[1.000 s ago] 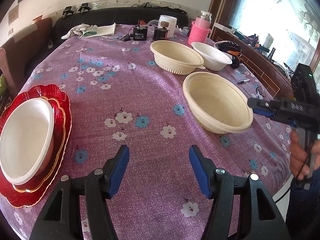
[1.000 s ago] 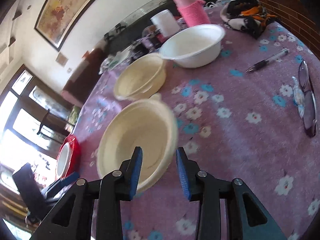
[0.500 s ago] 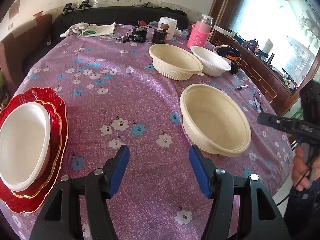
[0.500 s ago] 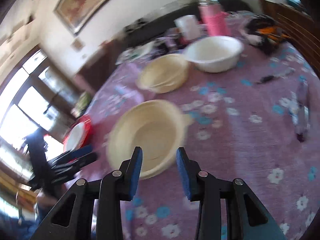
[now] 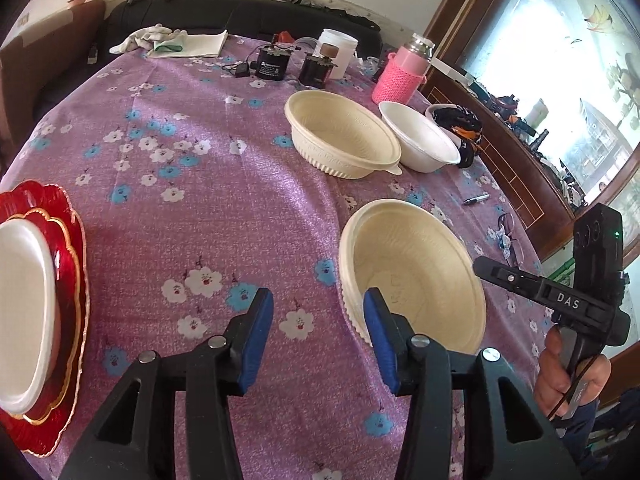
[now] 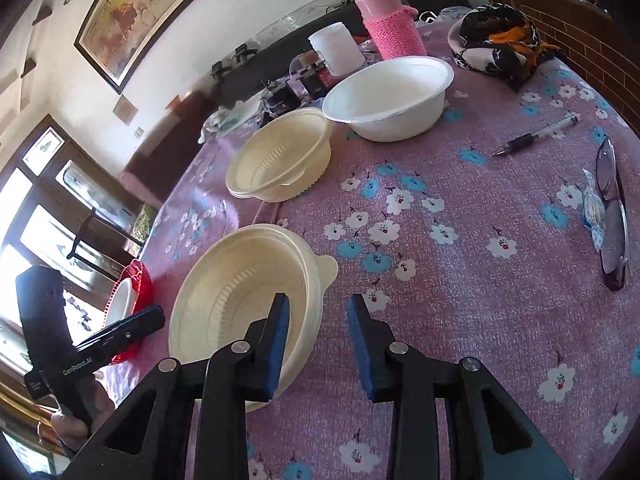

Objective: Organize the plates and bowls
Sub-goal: 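Grasp the rim of the large beige bowl with the left tool, then carry the beige bowl over the white bowl on the red plates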

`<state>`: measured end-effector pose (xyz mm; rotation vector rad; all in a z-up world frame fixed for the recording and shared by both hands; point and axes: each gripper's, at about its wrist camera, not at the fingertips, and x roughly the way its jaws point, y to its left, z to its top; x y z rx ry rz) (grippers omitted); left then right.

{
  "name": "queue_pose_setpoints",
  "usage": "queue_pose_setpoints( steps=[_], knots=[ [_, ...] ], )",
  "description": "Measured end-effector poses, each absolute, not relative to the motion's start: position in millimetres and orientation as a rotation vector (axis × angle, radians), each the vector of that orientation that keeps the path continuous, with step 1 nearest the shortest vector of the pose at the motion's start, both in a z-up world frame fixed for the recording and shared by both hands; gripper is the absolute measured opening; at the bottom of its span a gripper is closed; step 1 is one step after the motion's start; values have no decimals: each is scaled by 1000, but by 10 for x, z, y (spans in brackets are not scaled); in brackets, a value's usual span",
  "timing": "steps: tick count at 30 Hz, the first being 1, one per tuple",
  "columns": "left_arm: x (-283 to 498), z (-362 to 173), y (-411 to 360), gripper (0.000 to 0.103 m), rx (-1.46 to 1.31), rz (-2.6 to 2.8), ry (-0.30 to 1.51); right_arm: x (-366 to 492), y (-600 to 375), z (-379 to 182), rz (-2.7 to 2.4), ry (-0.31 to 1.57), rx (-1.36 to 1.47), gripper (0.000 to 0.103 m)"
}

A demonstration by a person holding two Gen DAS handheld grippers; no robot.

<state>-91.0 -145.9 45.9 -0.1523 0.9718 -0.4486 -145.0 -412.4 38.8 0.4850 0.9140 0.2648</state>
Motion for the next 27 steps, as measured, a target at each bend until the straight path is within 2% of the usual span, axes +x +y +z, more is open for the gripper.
queue_pose_setpoints(
  steps=[3,4,5,6,8,9,11,15,27],
  knots=[
    [-889,414,-1562,46,-133,-478,975,-1424,-4104,334,274,921,498,32],
    [-887,390,-1613,46,-119,-489,970,-1409,-4089,311,279,926,504,25],
    [-886,357,-1662,45,-99,-485,967,-1402,-4071,287,286,936,512,13],
    [-885,333,-1687,44,-88,-482,964,-1408,-4064,263,283,941,530,12],
    [-912,297,-1730,26,-71,-479,942,-1454,-4077,250,265,930,569,11],
    [-927,298,-1747,21,-55,-476,934,-1488,-4077,257,264,923,589,11],
    [-992,330,-1811,17,13,-440,898,-1552,-4063,287,262,914,618,11],
    [-1071,399,-1813,17,92,-380,836,-1670,-3956,385,267,902,632,11],
    [-1154,446,-1552,18,71,-335,831,-1668,-3669,378,303,931,625,12]
  ],
)
